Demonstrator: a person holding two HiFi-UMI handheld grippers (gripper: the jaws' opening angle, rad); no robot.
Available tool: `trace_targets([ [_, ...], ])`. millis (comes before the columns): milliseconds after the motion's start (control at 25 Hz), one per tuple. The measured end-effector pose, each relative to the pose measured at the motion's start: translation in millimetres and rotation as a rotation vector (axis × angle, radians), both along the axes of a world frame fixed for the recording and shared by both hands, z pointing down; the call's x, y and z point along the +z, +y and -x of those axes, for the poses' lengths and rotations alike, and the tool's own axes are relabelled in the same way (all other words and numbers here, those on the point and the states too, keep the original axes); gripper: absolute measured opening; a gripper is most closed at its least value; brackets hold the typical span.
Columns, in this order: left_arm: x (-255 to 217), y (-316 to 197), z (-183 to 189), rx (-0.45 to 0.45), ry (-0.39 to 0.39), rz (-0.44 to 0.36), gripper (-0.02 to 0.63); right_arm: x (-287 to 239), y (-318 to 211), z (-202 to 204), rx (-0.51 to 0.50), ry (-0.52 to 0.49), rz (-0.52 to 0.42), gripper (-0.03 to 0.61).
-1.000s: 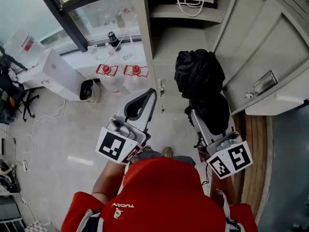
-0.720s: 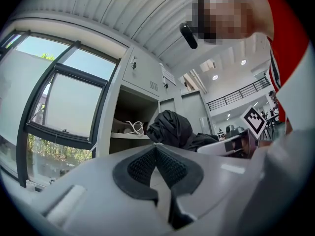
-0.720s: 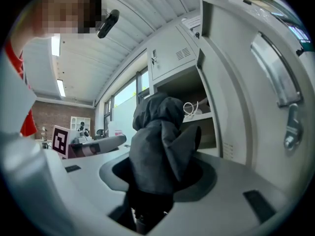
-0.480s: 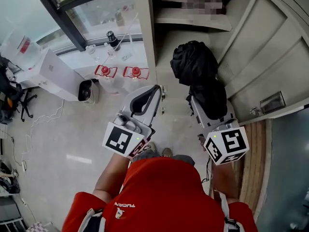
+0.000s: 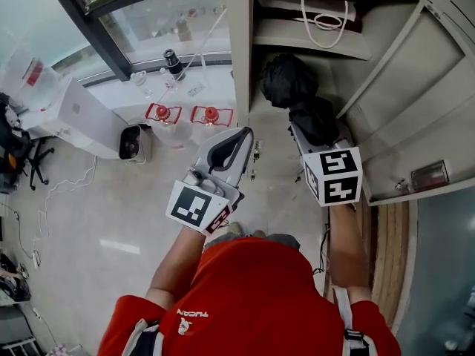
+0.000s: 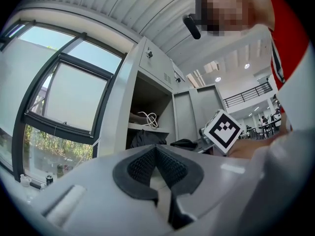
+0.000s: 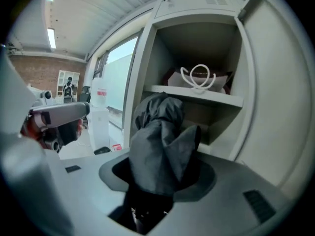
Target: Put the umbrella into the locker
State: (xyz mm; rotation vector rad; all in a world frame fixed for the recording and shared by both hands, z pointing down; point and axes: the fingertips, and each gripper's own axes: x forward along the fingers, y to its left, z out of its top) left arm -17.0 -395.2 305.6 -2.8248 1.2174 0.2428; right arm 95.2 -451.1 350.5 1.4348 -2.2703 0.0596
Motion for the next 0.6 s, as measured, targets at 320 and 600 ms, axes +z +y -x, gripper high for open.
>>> trace_targets([
  [320, 16, -21, 9, 0.013, -0.004, 0.039, 0.005, 26, -65, 11, -0.016, 0.189, 0.084, 0.199],
  [600, 24, -27, 16, 0.018, -0.016, 0.058, 0.005, 33, -121, 14, -0.034, 0.329, 0.106, 0.199],
])
